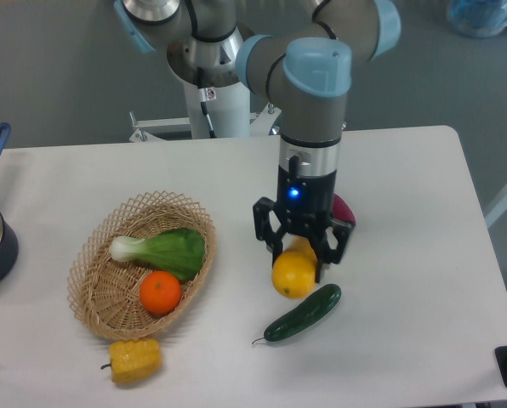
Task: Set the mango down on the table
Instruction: 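Lower the held mango onto the table beside the purple sweet potato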
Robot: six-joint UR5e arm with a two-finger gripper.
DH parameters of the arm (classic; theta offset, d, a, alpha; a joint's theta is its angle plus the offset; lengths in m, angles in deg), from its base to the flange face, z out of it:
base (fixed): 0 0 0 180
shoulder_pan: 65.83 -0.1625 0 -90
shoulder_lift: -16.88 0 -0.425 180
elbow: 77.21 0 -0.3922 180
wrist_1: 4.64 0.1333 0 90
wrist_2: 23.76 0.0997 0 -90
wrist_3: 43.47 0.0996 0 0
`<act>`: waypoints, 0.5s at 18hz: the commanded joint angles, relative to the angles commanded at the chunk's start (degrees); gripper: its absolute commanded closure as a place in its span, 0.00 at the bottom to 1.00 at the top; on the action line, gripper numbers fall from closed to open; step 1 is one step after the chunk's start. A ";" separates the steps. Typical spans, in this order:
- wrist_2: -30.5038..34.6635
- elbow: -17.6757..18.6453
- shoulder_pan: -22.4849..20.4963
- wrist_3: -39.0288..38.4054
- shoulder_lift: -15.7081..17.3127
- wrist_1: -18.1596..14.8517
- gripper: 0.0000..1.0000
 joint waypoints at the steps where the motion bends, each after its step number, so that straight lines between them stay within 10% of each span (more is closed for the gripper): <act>1: 2.02 0.45 0.00 2.56 0.17 -1.14 0.74; 9: 10.90 8.35 0.53 16.28 -0.61 -4.67 0.74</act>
